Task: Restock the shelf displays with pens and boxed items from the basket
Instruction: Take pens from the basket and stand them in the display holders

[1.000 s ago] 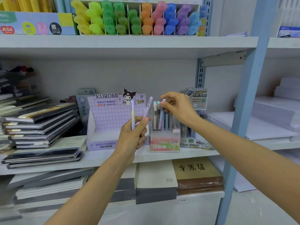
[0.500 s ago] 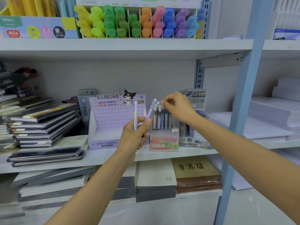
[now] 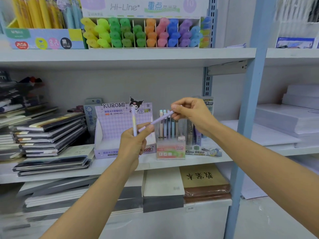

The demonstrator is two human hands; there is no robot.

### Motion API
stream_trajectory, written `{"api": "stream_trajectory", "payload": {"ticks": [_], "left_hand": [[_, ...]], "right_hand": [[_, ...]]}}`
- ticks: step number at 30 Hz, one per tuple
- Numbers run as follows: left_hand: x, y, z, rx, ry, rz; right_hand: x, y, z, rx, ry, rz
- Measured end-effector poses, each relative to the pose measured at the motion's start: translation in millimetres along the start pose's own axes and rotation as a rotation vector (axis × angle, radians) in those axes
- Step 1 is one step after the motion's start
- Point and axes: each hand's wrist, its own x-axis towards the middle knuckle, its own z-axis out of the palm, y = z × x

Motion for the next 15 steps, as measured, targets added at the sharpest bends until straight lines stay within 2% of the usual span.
{"api": "stream_trajectory", "payload": {"ticks": [4, 6, 8, 11, 15], "left_hand": [[-2, 6, 3, -0.124, 0.109, 0.062], [-5, 9, 7, -0.126, 0.116, 0.078], [-7, 10, 11, -0.063, 0.099, 0.081], [-13, 11, 18, 0.066, 0.004, 0.121], [-19, 13, 26, 0.165, -0.108, 0.177]], "right_hand": [[-13, 3, -3, -0.139, -0.261, 0.170], [-18, 6, -1, -0.250, -0.370, 0.171], [-20, 6, 4, -0.271, -0.347, 0.116], [-18, 0, 12, -0.259, -0.193, 0.000], [-13, -8, 20, -0.338, -0.253, -0.040]]}}
